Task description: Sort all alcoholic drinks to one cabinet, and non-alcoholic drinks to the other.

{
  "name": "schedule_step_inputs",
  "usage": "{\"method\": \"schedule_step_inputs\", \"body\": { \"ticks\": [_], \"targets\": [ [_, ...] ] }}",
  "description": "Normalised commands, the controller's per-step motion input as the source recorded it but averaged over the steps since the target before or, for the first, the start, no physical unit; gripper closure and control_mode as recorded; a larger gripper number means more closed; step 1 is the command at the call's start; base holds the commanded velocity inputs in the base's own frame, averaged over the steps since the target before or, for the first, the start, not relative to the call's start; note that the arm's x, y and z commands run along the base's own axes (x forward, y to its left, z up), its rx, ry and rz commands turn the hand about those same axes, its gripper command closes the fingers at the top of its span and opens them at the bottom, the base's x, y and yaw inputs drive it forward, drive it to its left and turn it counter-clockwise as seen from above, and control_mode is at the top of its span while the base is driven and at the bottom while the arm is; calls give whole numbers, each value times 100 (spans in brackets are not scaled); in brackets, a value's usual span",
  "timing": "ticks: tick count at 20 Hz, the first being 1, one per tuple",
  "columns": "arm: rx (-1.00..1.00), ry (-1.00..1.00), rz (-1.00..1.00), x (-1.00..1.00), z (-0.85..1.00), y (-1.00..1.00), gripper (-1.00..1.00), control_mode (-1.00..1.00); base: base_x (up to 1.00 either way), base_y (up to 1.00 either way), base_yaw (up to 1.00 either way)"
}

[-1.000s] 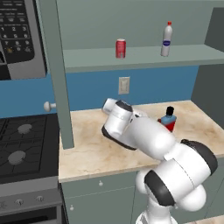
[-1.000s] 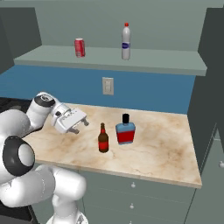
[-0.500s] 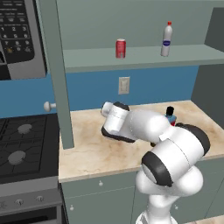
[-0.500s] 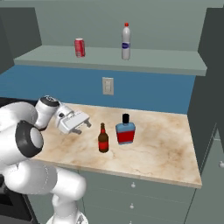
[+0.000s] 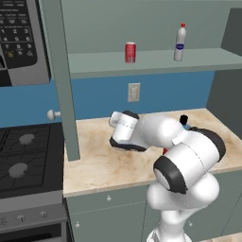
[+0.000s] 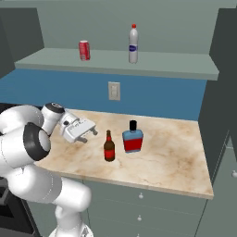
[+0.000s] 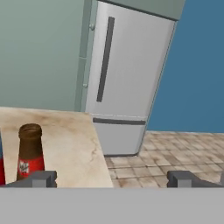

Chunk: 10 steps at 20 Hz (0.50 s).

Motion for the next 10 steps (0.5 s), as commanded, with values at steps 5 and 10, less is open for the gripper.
{"method": "schedule_step_inputs", "body": {
  "ticks": [5,10],
  "targets": [
    [0,0,0,11,0,-4,-100,-100,0,0,0],
    [0,0,0,9,-3,-10,-100,-100,0,0,0]
  ]
}}
